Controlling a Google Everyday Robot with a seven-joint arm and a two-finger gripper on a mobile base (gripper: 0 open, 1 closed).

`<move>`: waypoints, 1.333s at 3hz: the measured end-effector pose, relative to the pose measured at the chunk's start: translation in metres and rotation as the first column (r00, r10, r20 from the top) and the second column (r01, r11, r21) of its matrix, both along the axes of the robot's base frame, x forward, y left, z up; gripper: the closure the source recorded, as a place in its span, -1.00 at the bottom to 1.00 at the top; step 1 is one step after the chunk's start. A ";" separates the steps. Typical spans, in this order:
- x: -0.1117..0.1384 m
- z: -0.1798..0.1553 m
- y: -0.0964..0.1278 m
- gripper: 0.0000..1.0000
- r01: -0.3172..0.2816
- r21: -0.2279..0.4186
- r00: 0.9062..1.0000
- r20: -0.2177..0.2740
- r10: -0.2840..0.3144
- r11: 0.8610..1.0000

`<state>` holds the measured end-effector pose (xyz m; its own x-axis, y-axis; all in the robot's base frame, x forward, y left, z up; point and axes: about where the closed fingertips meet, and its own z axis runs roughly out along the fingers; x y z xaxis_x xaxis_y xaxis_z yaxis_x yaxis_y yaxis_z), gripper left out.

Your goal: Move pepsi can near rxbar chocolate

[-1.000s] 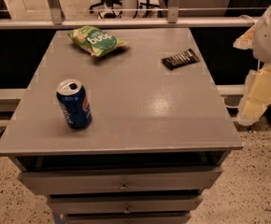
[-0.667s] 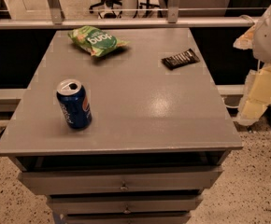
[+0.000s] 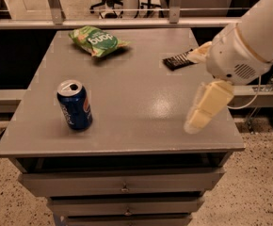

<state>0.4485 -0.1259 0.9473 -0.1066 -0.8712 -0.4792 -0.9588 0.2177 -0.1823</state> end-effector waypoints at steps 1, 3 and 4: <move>0.002 -0.012 0.065 -1.00 -0.099 0.203 0.995 0.013 0.098 0.974; 0.009 -0.030 0.179 -1.00 -0.218 0.547 0.971 0.036 0.238 0.808; 0.018 -0.048 0.224 -1.00 -0.250 0.624 0.959 0.053 0.279 0.740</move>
Offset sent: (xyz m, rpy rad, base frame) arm 0.0091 0.1834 -0.0227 0.6750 0.0364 0.2528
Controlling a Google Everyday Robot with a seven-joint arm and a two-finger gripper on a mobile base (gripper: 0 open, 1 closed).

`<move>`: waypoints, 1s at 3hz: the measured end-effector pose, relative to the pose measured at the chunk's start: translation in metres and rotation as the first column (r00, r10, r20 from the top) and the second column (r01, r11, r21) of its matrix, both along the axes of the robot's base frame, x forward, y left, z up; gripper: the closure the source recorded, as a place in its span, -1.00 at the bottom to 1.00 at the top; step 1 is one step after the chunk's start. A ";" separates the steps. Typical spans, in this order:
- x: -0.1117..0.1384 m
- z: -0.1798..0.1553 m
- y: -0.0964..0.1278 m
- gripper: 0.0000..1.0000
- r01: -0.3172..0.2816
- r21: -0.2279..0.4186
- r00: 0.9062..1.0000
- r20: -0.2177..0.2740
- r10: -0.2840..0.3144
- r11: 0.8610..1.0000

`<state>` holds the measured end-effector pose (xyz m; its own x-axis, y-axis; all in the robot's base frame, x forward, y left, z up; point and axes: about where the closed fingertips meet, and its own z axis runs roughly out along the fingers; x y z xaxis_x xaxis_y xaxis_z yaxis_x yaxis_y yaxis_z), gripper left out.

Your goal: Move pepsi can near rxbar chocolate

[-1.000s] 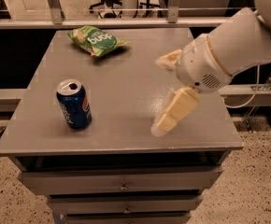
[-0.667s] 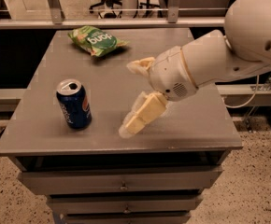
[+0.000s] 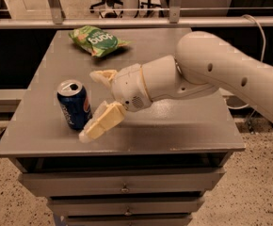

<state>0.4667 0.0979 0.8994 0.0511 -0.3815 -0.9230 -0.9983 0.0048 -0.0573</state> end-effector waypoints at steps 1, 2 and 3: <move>0.011 -0.013 0.034 -1.00 -0.023 0.057 1.000 -0.003 0.024 0.998; 0.020 -0.021 0.056 -0.67 -0.021 0.078 1.000 0.003 0.021 0.997; 0.027 -0.026 0.060 -0.21 -0.008 0.081 1.000 0.011 0.007 0.997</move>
Offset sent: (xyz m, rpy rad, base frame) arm 0.0334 0.0781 -0.0320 0.1035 -0.0090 0.0058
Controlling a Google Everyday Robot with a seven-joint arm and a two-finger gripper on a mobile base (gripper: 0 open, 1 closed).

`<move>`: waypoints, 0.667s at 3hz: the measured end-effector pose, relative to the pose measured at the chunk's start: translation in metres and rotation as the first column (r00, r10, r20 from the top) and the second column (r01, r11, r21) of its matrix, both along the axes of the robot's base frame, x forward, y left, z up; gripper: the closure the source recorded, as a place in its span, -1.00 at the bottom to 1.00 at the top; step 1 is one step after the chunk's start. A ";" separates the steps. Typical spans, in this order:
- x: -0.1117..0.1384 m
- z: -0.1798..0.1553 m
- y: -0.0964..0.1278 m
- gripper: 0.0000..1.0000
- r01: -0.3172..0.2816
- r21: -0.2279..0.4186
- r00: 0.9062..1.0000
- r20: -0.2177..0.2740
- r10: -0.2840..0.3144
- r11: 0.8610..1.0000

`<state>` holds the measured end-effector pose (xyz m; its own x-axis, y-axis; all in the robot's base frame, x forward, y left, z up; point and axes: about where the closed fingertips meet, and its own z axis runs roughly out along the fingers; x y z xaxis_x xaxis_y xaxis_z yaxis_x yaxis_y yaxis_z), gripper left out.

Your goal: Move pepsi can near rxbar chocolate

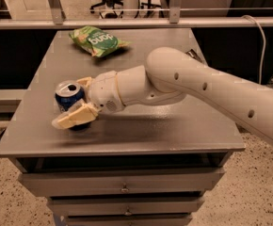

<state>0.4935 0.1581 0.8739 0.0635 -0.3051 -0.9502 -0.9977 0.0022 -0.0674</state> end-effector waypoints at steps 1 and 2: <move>0.013 0.006 -0.018 0.25 0.038 -0.011 0.999 0.019 -0.038 0.999; 0.034 0.026 -0.066 0.72 0.110 -0.026 0.993 0.046 -0.109 0.994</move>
Offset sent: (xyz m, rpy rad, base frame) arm 0.0670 -0.1421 0.0563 -0.0485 -0.0772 -0.2203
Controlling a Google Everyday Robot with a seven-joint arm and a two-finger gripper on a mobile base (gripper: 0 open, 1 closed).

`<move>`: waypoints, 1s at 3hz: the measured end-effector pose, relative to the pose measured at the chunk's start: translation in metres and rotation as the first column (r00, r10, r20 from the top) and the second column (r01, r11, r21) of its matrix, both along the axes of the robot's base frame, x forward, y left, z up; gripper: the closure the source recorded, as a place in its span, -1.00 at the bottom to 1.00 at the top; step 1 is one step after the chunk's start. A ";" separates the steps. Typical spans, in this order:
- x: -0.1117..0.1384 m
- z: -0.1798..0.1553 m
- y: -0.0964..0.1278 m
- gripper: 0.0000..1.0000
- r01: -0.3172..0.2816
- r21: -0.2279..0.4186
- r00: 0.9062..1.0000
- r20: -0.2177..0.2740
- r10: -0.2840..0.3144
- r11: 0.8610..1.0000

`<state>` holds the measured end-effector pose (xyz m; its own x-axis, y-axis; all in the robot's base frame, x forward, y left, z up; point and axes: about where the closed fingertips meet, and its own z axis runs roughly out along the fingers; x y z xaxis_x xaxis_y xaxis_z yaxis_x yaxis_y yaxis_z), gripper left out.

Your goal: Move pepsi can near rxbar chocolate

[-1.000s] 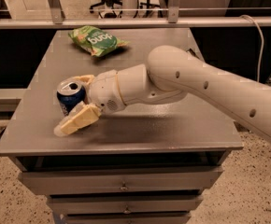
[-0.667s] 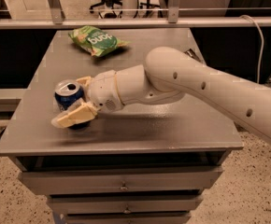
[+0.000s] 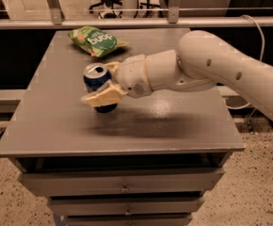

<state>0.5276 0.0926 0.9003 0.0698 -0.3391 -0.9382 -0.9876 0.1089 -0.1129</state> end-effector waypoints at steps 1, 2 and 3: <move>0.021 0.036 -0.076 1.00 0.106 -0.011 0.993 0.046 -0.106 0.994; 0.027 0.048 -0.087 1.00 0.124 -0.007 0.990 0.067 -0.123 0.992; 0.029 0.049 -0.095 1.00 0.146 -0.003 0.987 0.075 -0.145 0.989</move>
Offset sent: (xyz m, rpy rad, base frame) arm 0.0186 -0.0651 0.0315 -0.0123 -0.0395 -0.0915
